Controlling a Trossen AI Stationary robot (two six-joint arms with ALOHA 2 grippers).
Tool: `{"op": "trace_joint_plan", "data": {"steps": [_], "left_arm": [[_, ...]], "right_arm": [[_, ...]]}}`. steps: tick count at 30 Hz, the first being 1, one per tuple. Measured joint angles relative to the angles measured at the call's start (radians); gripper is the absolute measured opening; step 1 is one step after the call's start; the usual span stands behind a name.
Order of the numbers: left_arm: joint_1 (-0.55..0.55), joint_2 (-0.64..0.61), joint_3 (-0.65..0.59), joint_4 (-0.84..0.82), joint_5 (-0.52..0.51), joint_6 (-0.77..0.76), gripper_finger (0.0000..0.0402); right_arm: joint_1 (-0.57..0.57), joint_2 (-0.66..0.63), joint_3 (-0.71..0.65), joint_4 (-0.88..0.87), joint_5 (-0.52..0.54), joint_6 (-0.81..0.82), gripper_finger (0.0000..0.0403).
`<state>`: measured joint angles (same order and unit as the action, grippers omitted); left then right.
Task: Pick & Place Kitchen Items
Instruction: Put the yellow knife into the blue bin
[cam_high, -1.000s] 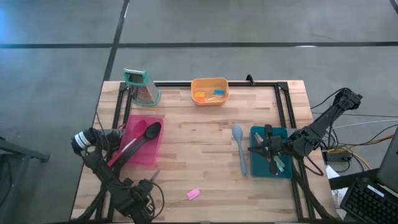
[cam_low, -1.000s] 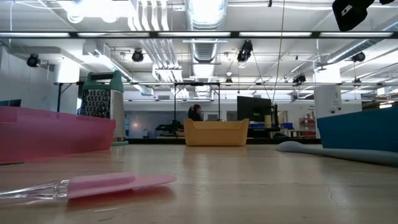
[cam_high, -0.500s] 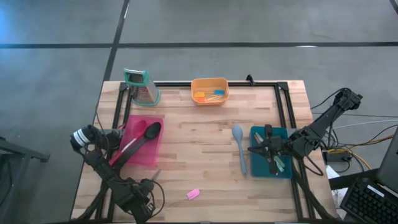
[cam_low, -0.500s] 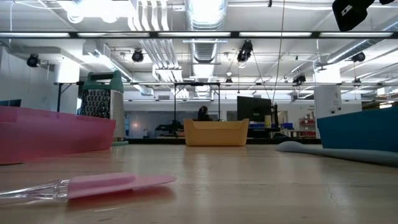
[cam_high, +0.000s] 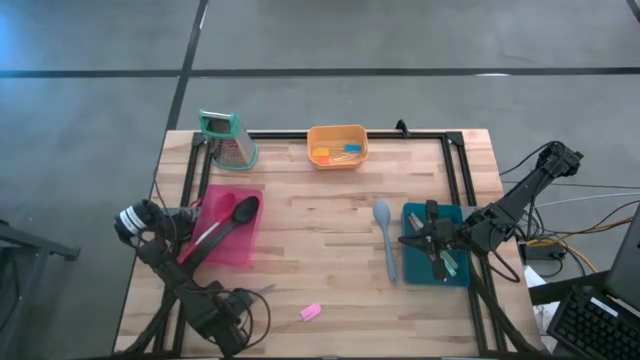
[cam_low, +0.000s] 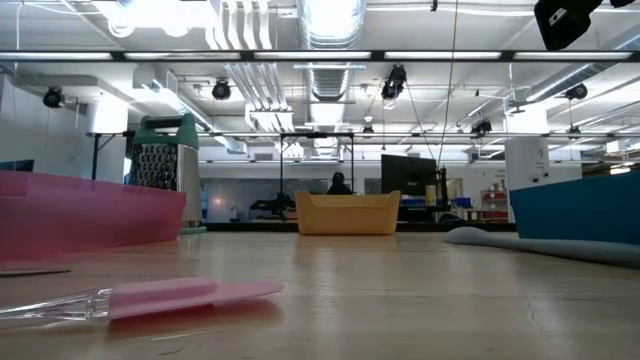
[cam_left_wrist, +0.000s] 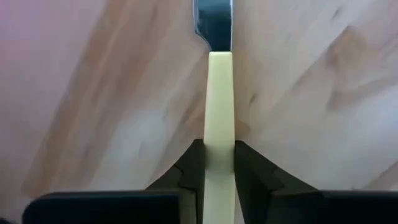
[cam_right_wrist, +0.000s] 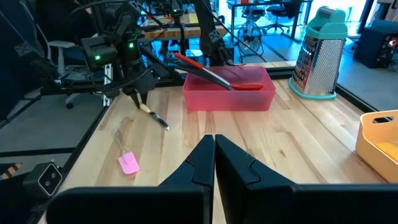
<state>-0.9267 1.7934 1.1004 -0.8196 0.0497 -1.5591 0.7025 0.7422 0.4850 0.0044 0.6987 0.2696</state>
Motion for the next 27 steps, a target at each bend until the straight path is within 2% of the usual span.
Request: {"op": "trace_joint_plan", "data": {"steps": [7, 14, 17, 20, 22, 27], "left_arm": [[0.044, -0.038, 0.065, 0.001, -0.191, 0.105, 0.0060], [0.115, -0.043, 0.146, 0.000, -0.359, 0.324, 0.0060], [0.145, -0.043, 0.166, -0.002, -0.482, 0.446, 0.0060], [0.178, -0.044, 0.177, 0.028, -0.663, 0.574, 0.0060], [0.211, -0.044, 0.173, 0.078, -0.731, 0.655, 0.0060], [0.310, -0.044, 0.153, 0.270, -0.749, 0.917, 0.0060]], "right_arm": [[0.000, 0.000, 0.000, 0.000, 0.000, 0.000, 0.0008], [0.000, 0.000, -0.006, 0.000, 0.000, 0.000, 0.0008], [0.000, 0.000, -0.013, -0.001, 0.000, 0.000, 0.0008], [0.000, 0.000, -0.019, -0.001, 0.000, 0.000, 0.0008], [0.000, 0.000, -0.025, -0.001, -0.002, 0.010, 0.0008], [0.000, 0.000, -0.043, 0.002, -0.165, 0.027, 0.0008]]}}
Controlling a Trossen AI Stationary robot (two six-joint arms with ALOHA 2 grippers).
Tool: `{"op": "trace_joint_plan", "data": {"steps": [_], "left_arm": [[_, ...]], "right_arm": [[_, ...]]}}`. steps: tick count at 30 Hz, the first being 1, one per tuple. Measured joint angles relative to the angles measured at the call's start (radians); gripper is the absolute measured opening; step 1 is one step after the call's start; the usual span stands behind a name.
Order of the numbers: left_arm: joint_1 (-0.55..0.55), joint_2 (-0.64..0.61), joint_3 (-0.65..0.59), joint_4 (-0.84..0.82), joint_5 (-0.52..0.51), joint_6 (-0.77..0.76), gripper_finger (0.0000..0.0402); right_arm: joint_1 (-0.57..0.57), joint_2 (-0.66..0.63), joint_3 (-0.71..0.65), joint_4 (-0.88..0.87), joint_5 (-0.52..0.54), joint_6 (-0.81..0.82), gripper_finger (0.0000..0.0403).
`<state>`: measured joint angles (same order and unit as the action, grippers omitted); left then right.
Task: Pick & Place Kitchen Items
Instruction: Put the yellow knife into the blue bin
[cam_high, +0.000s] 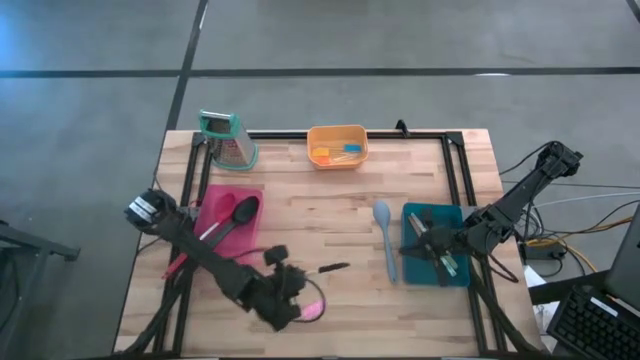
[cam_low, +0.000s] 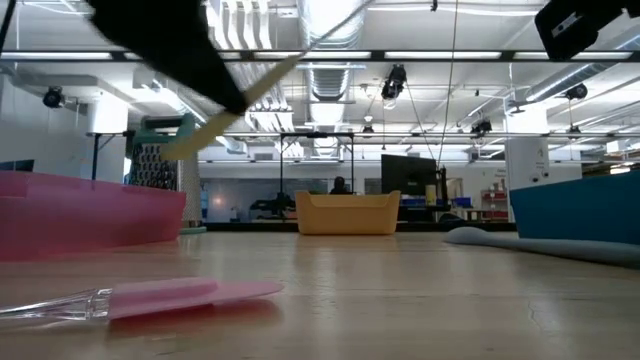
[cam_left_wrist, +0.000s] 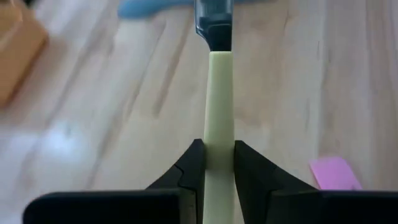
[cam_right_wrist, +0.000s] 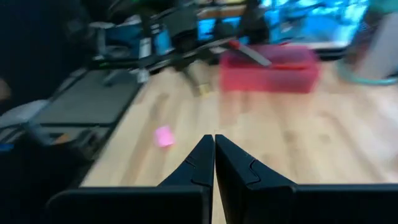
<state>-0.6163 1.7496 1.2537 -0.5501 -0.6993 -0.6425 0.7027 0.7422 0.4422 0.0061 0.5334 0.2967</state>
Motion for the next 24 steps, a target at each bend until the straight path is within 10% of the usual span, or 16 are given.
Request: {"op": "trace_joint_plan", "data": {"steps": [12, 24], "left_arm": [[0.129, 0.000, -0.019, 0.367, -0.137, 0.415, 0.0060], [0.194, -0.006, -0.095, 0.751, 0.101, 0.653, 0.0060]], "right_arm": [[0.001, 0.000, -0.177, 0.212, 0.069, -0.001, 0.0008], [0.002, 0.000, -0.355, 0.616, 0.069, -0.163, 0.0008]]}}
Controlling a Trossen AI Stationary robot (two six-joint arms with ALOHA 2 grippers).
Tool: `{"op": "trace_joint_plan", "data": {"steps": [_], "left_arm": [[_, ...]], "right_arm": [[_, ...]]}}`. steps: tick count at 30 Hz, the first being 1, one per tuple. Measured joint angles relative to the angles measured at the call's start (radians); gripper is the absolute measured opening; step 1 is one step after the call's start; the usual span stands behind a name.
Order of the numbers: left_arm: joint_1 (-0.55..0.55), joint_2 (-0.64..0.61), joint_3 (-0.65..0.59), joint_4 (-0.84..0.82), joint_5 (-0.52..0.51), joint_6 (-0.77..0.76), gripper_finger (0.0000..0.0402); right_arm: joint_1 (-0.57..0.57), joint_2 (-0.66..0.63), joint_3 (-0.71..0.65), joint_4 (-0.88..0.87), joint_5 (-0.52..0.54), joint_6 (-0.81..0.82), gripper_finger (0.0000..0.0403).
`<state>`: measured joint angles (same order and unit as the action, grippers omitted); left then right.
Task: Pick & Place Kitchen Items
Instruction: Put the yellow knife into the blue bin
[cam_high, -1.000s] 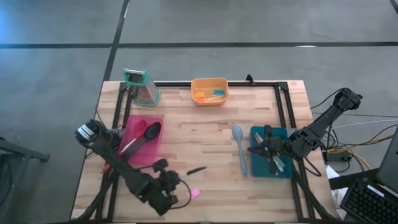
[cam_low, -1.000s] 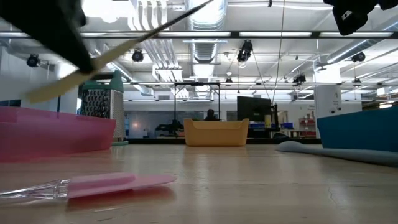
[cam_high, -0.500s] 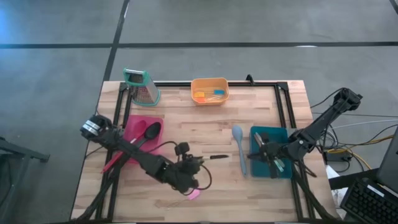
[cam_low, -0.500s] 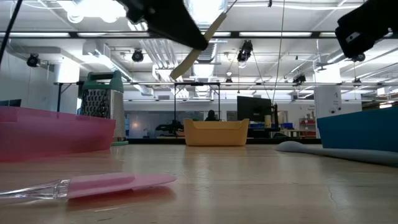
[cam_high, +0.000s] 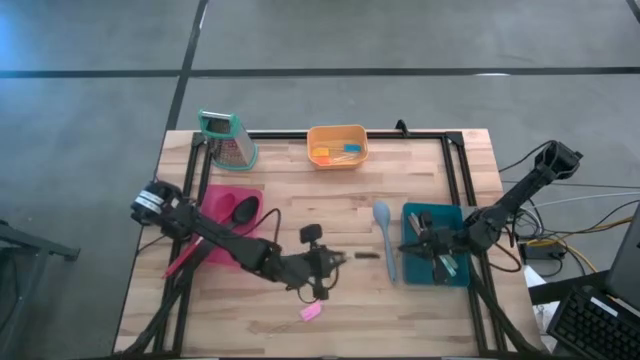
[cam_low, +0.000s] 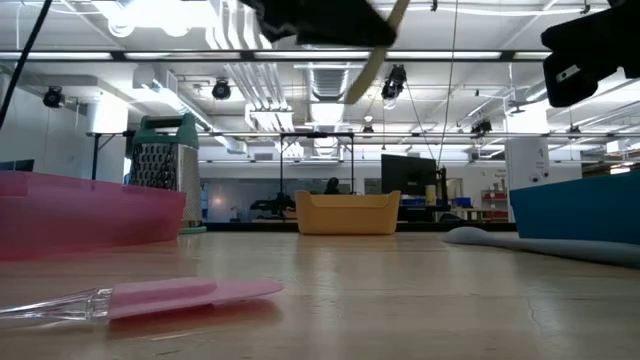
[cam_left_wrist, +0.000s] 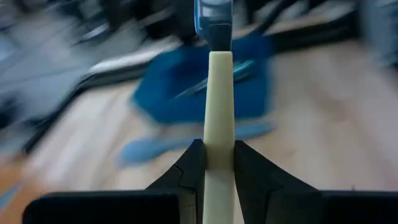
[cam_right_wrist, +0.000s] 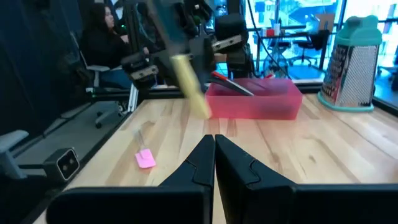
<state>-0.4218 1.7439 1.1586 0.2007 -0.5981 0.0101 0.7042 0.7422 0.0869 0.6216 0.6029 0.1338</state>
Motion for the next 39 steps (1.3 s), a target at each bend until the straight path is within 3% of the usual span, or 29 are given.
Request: {"op": "trace_joint_plan", "data": {"steps": [6, 10, 19, 25, 34, 39], "left_arm": [[0.056, -0.004, -0.092, 0.284, 0.425, 0.096, 0.0060], [0.101, -0.004, -0.138, 0.408, 0.562, 0.124, 0.0060], [0.224, -0.084, -0.167, 0.314, 0.577, 0.142, 0.0060], [0.226, -0.222, -0.292, 0.315, 0.572, 0.139, 0.0060], [0.221, -0.382, -0.533, 0.620, 0.522, 0.131, 0.0060], [0.221, -0.389, -0.574, 0.662, 0.481, 0.122, 0.0060]], "right_arm": [[0.000, 0.000, 0.025, 0.004, -0.059, -0.044, 0.0008], [0.000, 0.007, 0.073, -0.019, -0.066, -0.060, 0.0008], [0.000, 0.212, 0.215, -0.042, -0.061, -0.120, 0.0008], [-0.013, 0.374, 0.320, -0.042, 0.011, -0.153, 0.0008], [-0.087, 0.588, 0.500, -0.039, 0.173, -0.167, 0.0011], [-0.160, 0.648, 0.586, -0.040, 0.188, -0.174, 0.0050]]}}
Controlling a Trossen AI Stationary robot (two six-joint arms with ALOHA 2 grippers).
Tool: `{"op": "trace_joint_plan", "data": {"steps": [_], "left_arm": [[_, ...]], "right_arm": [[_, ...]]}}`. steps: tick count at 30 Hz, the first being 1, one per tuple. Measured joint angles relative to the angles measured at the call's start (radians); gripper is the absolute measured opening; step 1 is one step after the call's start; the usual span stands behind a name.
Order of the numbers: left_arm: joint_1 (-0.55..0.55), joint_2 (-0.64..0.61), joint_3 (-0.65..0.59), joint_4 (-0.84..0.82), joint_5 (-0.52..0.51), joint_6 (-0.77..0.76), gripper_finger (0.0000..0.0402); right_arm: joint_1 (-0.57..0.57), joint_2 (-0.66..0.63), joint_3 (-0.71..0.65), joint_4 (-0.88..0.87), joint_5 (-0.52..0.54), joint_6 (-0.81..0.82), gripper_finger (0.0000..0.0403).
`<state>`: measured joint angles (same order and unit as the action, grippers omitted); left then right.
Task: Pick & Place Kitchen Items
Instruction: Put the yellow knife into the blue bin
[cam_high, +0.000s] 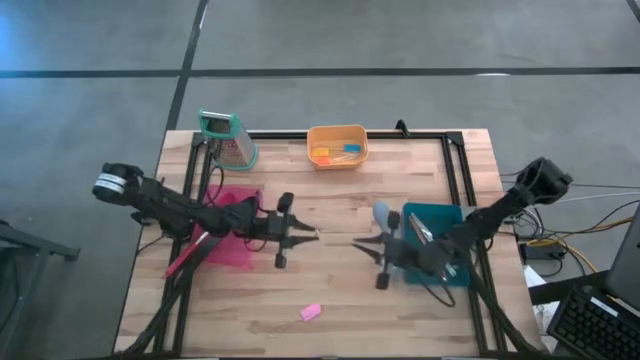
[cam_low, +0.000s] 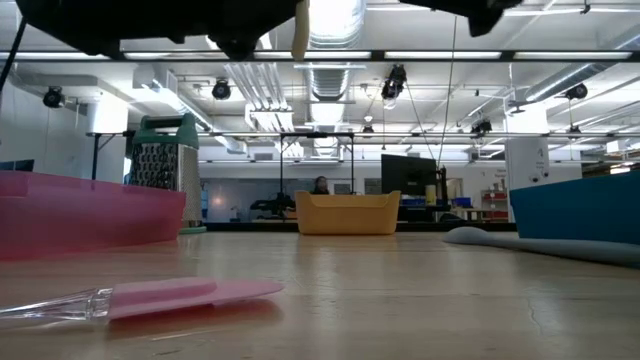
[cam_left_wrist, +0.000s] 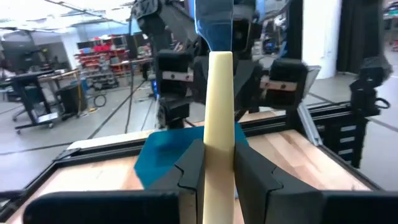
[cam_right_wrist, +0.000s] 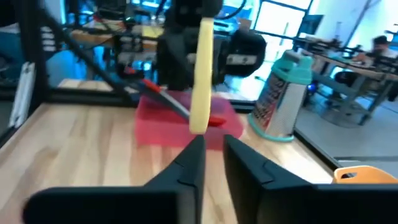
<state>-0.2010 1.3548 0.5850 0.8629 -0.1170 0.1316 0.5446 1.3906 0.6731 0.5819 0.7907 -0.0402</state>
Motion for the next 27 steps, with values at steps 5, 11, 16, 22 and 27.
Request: {"op": "trace_joint_plan", "data": {"steps": [5, 11, 16, 22, 27], "left_arm": [[-0.010, 0.003, 0.012, -0.006, -0.009, -0.003, 0.0060], [-0.018, 0.003, 0.019, -0.005, -0.007, -0.002, 0.0060], [-0.018, 0.003, 0.018, -0.006, -0.008, -0.001, 0.0060], [-0.018, 0.004, 0.018, -0.007, -0.008, -0.001, 0.0060], [-0.018, 0.004, 0.018, -0.007, -0.008, -0.001, 0.0060]], "right_arm": [[-0.054, 0.040, 0.065, 0.001, -0.010, -0.015, 0.0120], [-0.083, 0.084, 0.115, -0.001, -0.085, -0.020, 0.0185], [-0.088, 0.106, 0.153, 0.000, -0.099, -0.020, 0.0211], [-0.094, 0.128, 0.194, 0.010, -0.141, -0.024, 0.0219], [-0.109, 0.167, 0.238, 0.007, -0.147, -0.025, 0.0207]]}}
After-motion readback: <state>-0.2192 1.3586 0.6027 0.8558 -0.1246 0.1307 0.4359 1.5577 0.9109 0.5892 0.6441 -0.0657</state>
